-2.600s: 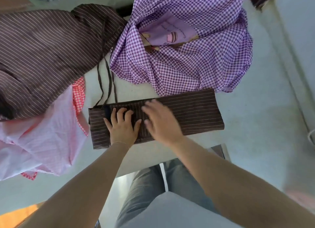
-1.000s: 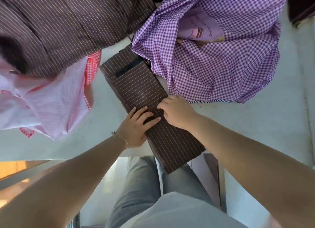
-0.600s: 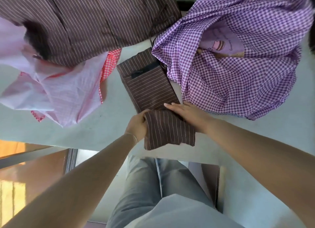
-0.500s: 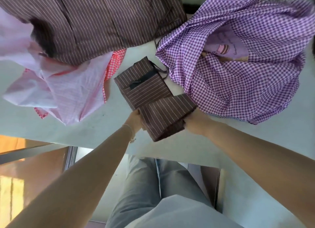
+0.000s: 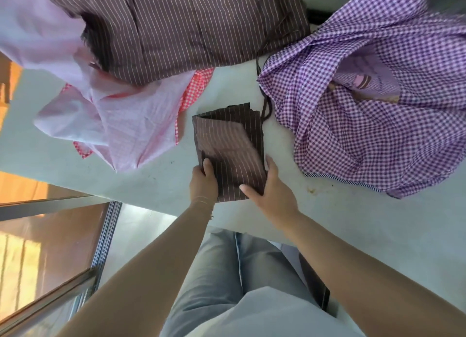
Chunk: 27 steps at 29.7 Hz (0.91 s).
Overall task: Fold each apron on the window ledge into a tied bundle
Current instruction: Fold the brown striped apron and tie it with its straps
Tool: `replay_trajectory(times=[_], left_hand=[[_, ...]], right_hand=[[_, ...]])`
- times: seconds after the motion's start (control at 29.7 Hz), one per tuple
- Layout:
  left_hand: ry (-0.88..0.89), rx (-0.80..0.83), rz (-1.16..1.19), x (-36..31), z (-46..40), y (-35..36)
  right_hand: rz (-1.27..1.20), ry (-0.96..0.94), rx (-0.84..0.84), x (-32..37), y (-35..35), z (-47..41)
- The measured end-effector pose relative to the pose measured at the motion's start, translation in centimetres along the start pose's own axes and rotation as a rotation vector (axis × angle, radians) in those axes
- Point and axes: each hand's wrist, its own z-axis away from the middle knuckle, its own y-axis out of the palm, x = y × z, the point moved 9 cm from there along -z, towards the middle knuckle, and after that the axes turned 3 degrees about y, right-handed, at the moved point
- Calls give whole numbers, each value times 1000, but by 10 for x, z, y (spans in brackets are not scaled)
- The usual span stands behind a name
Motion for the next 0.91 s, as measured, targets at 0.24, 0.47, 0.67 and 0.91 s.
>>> replay_trajectory(times=[0.24, 0.47, 0.67, 0.91], left_hand=[[-56, 84, 163, 10, -1, 7], [117, 177, -186, -2, -18, 2], [343, 127, -283, -40, -30, -13], [209, 155, 240, -63, -69, -27]], right_hand=[[-237, 229, -193, -7, 0, -20], [-584, 359, -252, -22, -3, -38], [86, 55, -190, 6, 2, -38], [473, -111, -214, 28, -4, -52]])
